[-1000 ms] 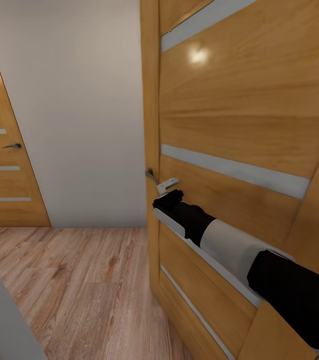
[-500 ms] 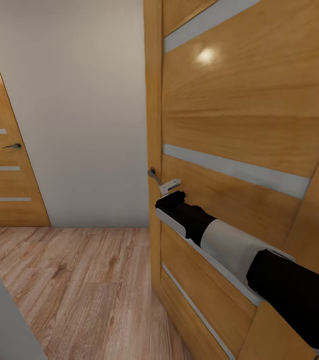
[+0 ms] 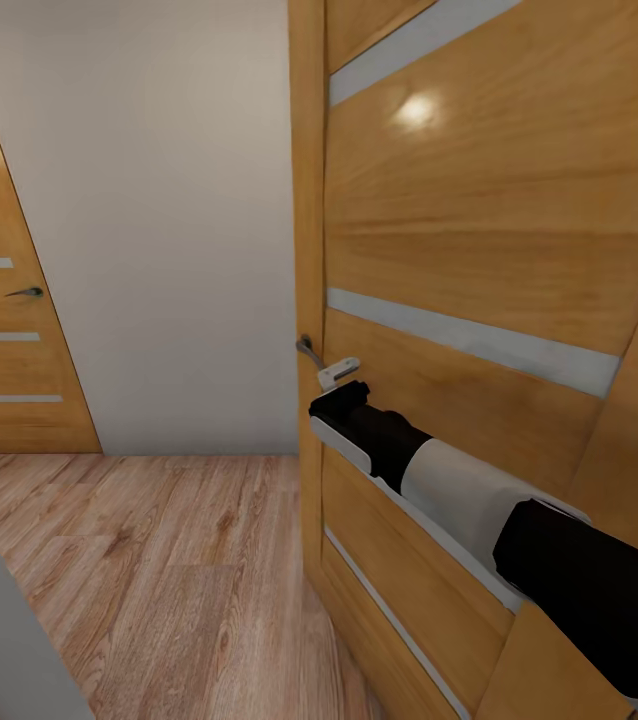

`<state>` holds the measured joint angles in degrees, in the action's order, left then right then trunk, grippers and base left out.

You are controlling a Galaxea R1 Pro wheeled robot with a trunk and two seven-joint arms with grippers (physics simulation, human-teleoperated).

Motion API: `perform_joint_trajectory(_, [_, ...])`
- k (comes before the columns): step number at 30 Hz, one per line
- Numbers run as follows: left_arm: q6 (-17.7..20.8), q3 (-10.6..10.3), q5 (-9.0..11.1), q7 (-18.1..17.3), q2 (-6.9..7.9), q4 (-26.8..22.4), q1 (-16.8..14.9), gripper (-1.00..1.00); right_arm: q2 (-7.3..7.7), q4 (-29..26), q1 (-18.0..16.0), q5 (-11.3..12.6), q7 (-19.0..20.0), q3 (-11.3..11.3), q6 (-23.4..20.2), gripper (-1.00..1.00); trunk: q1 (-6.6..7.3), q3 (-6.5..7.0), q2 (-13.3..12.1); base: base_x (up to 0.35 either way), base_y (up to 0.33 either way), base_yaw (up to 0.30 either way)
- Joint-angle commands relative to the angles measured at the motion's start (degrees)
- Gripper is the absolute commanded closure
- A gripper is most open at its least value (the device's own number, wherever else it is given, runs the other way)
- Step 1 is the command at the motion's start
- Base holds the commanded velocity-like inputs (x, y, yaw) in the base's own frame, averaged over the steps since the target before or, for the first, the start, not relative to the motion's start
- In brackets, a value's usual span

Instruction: Move the two storage containers from the living room to the garage. In the garage, place one container on the floor and stack the other container on top of it (either order is fine).

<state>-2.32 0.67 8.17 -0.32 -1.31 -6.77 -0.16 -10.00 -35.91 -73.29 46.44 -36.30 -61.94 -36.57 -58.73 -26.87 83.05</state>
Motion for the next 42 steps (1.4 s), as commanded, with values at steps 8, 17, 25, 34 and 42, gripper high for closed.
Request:
perform_joint_trajectory(8, [-0.1, 0.0, 0.4, 0.0, -0.01, 0.0, 0.0, -1.00, 0.00, 0.0, -0.1, 0.4, -0.4, -0.4, -0.1, -1.00, 0.00, -0.06, 0.0, 0.000, 0.000, 0.000])
perform_joint_trajectory(17, [-0.1, 0.0, 0.4, 0.0, 0.01, 0.0, 0.0, -1.00, 0.00, 0.0, -0.1, 0.4, -0.4, -0.4, -0.1, -1.00, 0.00, -0.06, 0.0, 0.027, 0.000, 0.000])
perform_joint_trajectory(25, [-0.1, -0.1, 0.4, -0.1, 0.04, 0.0, 0.0, -1.00, 0.00, 0.0, -0.1, 0.2, -1.0, -0.8, 0.0, -1.00, 0.00, -0.06, 0.0, 0.269, 0.000, 0.000])
perform_joint_trajectory(34, [-0.1, 0.0, 0.4, 0.0, -0.01, 0.0, 0.0, -1.00, 0.00, 0.0, -0.1, 0.0, -1.2, -1.1, -0.1, -1.00, 0.00, -0.06, 0.0, 0.088, 0.000, 0.000])
perform_joint_trajectory(42, [-0.1, 0.0, 0.4, 0.0, -0.01, 0.0, 0.0, -1.00, 0.00, 0.8, -0.1, 0.1, -1.2, -0.7, -0.1, -1.00, 0.00, -0.06, 0.0, 0.002, 0.000, 0.000])
